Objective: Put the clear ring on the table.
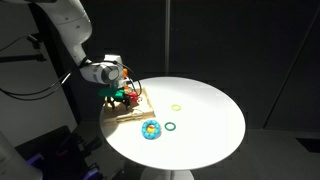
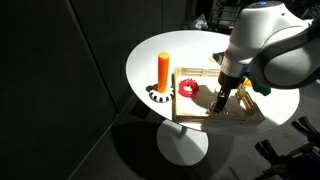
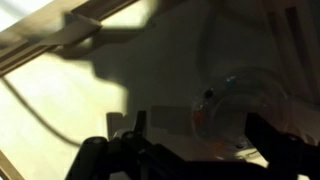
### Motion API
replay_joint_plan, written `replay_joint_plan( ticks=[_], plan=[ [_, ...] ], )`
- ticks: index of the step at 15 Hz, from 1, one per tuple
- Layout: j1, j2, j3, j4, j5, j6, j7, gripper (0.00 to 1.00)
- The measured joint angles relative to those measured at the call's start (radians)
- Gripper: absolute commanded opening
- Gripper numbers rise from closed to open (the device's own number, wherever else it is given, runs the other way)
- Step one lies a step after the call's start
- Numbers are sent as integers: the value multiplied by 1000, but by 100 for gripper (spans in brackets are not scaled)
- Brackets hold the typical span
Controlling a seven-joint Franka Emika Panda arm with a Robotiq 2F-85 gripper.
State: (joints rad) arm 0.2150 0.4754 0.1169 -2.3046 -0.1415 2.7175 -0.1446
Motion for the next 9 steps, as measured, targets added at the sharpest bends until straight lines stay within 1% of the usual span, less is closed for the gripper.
replay_joint_plan(
  ticks=[3,4,6,9],
  plan=[
    [17,15,-8,14,-15,0,14,49],
    [23,17,-9,18,-20,0,21,43],
    [33,16,-10,28,-24,0,33,26],
    [36,14,-15,43,-25,0,45,3]
  ],
)
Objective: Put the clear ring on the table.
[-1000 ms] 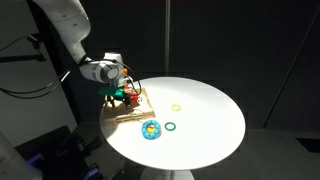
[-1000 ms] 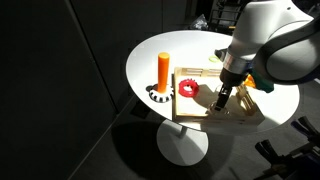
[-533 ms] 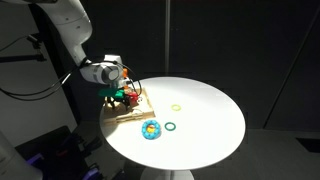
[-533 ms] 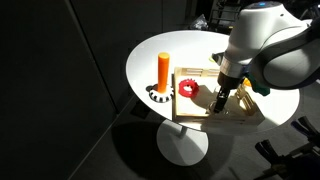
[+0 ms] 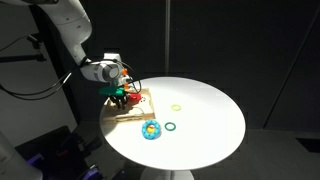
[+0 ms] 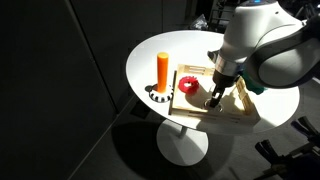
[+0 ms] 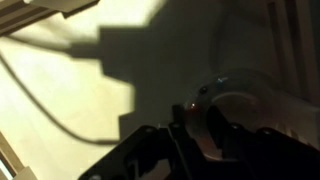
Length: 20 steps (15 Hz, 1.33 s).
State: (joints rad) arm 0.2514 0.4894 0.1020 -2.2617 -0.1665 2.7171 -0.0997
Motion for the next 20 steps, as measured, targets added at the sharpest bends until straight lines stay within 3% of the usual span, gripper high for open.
replay_joint_plan(
  ticks=[1,13,20],
  plan=[
    [0,0,-4,5,0,0,2,8],
    [-19,-106,-112,1,-28,-53,44,8],
    [-100,-241,-124,-124,-39,-132,44,8]
  ],
)
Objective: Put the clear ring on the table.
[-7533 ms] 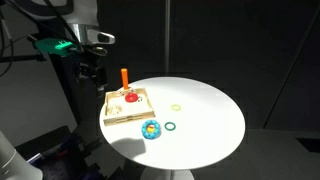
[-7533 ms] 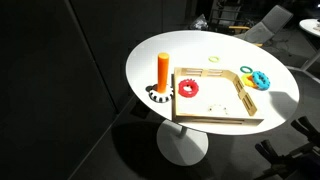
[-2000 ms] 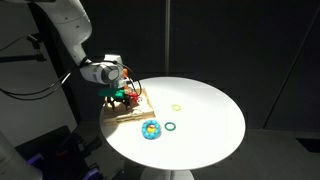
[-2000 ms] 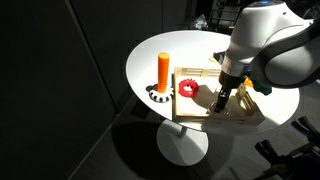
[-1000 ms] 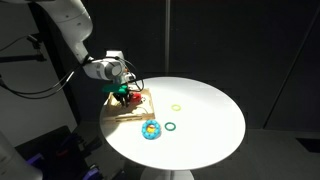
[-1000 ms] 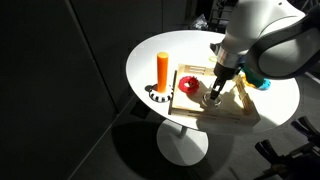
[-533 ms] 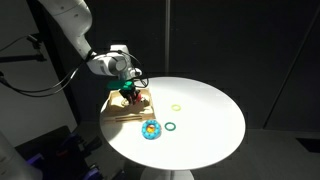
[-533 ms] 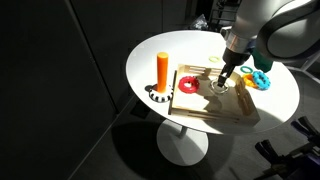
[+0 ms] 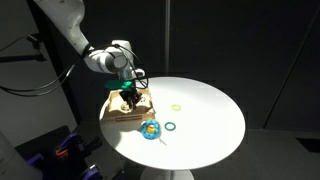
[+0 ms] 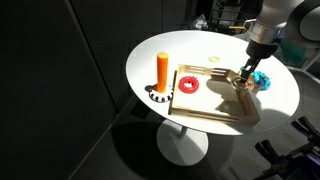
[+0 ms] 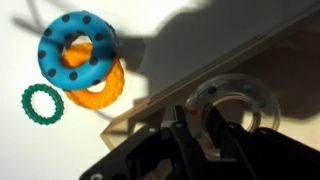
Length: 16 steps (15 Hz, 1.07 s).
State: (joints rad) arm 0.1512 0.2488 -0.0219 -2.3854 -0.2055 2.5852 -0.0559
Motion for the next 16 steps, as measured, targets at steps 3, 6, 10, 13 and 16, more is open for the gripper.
replay_joint_plan(
  ticks=[3,6,10,13,16],
  plan=[
    [-38,-62,-12,-86,-14,-4,0,8],
    [-78,-98,-28,-159,-37,-5,0,8],
    [-119,-103,-62,-214,-93,-4,14,8],
    [-133,-95,-93,-230,-169,1,64,8],
    [-138,-79,-111,-234,-218,10,108,8]
  ],
)
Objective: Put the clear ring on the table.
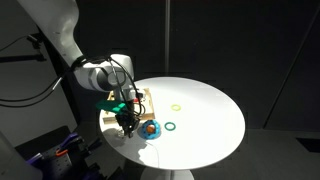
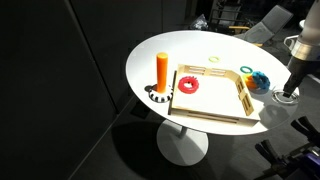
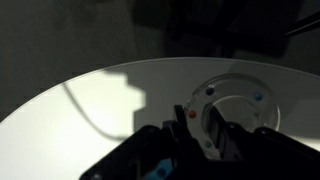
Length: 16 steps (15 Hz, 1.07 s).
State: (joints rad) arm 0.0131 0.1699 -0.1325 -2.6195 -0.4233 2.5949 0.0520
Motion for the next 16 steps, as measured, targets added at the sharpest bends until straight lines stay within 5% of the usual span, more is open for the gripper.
replay_joint_plan(
  ticks=[7,9,12,16],
  plan=[
    [0,65,-3,0,-6,21,27,12],
    [0,77,-3,0,-6,22,27,52],
    [1,87,-3,0,-6,22,27,63],
    [1,87,-2,0,-3,22,26,95]
  ],
)
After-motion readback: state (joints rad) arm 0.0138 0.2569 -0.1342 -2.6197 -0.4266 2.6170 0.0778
